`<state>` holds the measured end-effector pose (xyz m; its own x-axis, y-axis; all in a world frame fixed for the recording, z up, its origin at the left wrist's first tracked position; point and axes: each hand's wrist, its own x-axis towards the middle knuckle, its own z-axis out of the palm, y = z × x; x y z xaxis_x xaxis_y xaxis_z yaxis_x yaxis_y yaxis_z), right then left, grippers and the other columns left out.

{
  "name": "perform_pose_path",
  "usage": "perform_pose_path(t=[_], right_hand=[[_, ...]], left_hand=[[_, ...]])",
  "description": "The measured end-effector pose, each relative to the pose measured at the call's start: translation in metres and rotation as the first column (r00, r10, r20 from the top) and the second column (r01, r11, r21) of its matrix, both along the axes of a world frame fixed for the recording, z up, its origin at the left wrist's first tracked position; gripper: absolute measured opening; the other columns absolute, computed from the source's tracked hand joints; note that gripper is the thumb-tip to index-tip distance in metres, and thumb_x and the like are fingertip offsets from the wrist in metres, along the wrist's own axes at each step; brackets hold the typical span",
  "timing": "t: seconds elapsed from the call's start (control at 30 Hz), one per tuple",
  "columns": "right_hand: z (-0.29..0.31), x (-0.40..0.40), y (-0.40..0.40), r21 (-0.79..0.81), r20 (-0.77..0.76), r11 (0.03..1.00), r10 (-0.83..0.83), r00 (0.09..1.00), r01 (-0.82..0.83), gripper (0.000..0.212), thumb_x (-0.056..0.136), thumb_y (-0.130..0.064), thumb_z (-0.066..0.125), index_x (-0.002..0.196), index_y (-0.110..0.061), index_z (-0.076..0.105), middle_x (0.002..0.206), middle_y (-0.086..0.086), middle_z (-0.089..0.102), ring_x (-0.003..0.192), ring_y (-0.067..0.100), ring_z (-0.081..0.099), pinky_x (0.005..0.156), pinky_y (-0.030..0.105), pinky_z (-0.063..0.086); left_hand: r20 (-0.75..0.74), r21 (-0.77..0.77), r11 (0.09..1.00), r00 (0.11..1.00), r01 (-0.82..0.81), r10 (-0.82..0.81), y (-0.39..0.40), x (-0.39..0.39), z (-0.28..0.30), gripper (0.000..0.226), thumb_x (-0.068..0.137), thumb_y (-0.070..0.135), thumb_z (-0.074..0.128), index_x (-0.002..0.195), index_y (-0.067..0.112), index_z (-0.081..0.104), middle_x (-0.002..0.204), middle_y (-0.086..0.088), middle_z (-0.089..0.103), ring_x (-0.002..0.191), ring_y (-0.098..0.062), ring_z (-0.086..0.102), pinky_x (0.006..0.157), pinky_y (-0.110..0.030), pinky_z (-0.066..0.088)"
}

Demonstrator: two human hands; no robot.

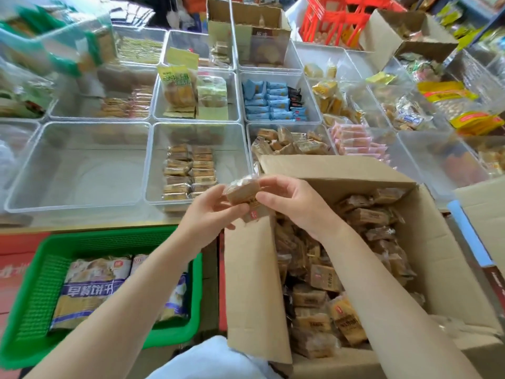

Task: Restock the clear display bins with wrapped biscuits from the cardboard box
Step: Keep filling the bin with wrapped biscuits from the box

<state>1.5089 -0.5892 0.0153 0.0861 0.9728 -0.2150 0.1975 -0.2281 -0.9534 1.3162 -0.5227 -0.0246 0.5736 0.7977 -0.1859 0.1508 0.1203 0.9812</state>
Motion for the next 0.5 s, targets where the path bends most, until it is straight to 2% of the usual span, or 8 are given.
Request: perform_pose_path(t=[0.07,0.17,0.23,0.3,0.33,0.4,0.5], right_hand=[[0.0,-0.014,0.024,-0.001,0.202,0.998,0.06,0.978,-0.061,0.03,0.093,-0.019,0.071,0.123,-0.017,0.068,0.108,-0.003,0.073,0.1,0.007,0.068,0.088,0.021,0.055],[-0.004,-0.038,0.066,-0.02,0.494,0.985,0.16,0.855,-0.173,0.035,0.09,-0.02,0.074,0.125,-0.019,0.068,0.108,-0.008,0.069,0.096,0.004,0.064,0.086,0.02,0.054],[-0.009,-0.05,0.093,-0.02,0.579,0.979,0.175,0.796,-0.201,0.035,0.088,-0.02,0.075,0.122,-0.019,0.068,0.106,-0.008,0.067,0.093,0.003,0.063,0.084,0.021,0.055],[-0.016,-0.055,0.121,-0.019,0.649,0.983,0.15,0.746,-0.181,0.031,0.088,-0.022,0.075,0.118,-0.022,0.068,0.106,-0.007,0.065,0.092,0.006,0.062,0.085,0.027,0.055],[-0.02,-0.056,0.135,-0.024,0.701,0.987,0.128,0.701,-0.157,0.03,0.089,-0.024,0.074,0.118,-0.022,0.068,0.106,-0.005,0.064,0.093,0.01,0.062,0.086,0.031,0.055],[-0.029,-0.053,0.162,-0.045,0.813,0.995,0.091,0.576,-0.093,0.029,0.091,-0.026,0.071,0.118,-0.021,0.066,0.11,-0.001,0.062,0.1,0.018,0.06,0.087,0.038,0.053],[-0.049,-0.044,0.196,-0.102,0.908,0.995,0.1,0.407,-0.018,0.03,0.093,-0.029,0.067,0.122,-0.02,0.063,0.116,0.002,0.059,0.108,0.023,0.057,0.084,0.037,0.051]], left_hand=[[0.006,-0.02,1.0,1.0,-0.019,0.019,0.025,-0.019,-0.01,0.035,0.083,0.018,0.082,0.113,0.021,0.066,0.098,0.002,0.076,0.091,-0.019,0.073,0.077,-0.04,0.061],[-0.003,-0.037,0.999,1.0,-0.029,0.029,0.058,-0.038,-0.027,0.034,0.084,0.011,0.081,0.115,0.015,0.066,0.099,-0.001,0.076,0.093,-0.02,0.074,0.081,-0.039,0.061],[-0.032,-0.023,0.998,0.998,-0.051,0.05,0.081,-0.047,-0.036,0.034,0.085,0.011,0.078,0.117,0.013,0.067,0.1,-0.001,0.076,0.09,-0.012,0.073,0.077,-0.032,0.06],[-0.119,0.057,0.997,0.991,-0.048,0.055,0.107,-0.053,-0.049,0.036,0.089,0.017,0.076,0.123,0.016,0.066,0.105,0.005,0.073,0.089,0.0,0.068,0.074,-0.02,0.055],[-0.202,0.115,0.993,0.977,-0.04,0.063,0.12,-0.056,-0.058,0.039,0.091,0.021,0.074,0.128,0.02,0.063,0.112,0.008,0.07,0.097,0.0,0.066,0.079,-0.02,0.054],[-0.389,0.233,0.972,0.917,0.007,0.087,0.147,-0.063,-0.08,0.048,0.094,0.029,0.068,0.139,0.021,0.057,0.133,0.003,0.061,0.122,-0.012,0.056,0.101,-0.033,0.048],[-0.602,0.335,0.923,0.797,0.191,0.054,0.169,-0.075,-0.12,0.05,0.099,0.039,0.056,0.145,0.021,0.051,0.153,-0.002,0.045,0.142,-0.018,0.038,0.123,-0.046,0.019]])
